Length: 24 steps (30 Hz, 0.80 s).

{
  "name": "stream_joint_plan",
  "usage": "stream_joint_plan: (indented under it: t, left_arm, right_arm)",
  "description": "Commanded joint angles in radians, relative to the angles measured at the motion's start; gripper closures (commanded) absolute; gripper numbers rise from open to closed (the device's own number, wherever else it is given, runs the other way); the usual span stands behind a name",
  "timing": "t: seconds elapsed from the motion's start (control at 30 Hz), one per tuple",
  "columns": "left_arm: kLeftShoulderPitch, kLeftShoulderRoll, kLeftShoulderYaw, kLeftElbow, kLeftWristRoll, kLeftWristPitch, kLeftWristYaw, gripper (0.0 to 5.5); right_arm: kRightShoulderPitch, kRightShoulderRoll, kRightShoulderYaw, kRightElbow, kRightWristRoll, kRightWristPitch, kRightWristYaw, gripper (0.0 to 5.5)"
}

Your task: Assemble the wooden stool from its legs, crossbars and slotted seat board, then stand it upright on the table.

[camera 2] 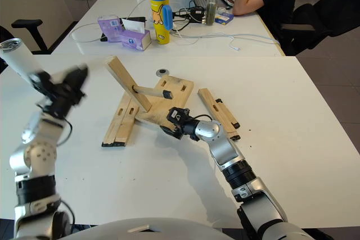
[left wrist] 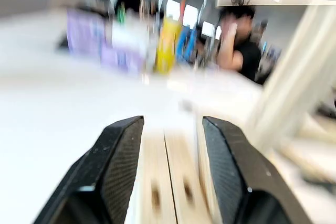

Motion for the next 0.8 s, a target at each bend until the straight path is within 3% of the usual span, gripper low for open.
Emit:
stream_joint_plan:
  t: [0.03, 0.33, 0.8]
  left_arm:
    - [0.052, 0.074, -0.078, -0.012, 0.059, 0.079, -0.064, 3.42]
    - [0.074, 0.131, -0.209, 0.024, 0.258, 0.053, -0.109, 3.42]
    - [0.049, 0.134, -0.212, 0.105, 0.416, -0.018, -0.075, 3.42]
  right_arm:
    - [0.009, 0.003, -0.015, 0.007, -0.009, 0.003, -0.033, 1.85]
    - [0.020, 0.002, -0.015, 0.012, -0.010, 0.005, -0.057, 1.85]
    - [0.012, -0.011, -0.007, 0.026, -0.018, 0.000, -0.051, 1.85]
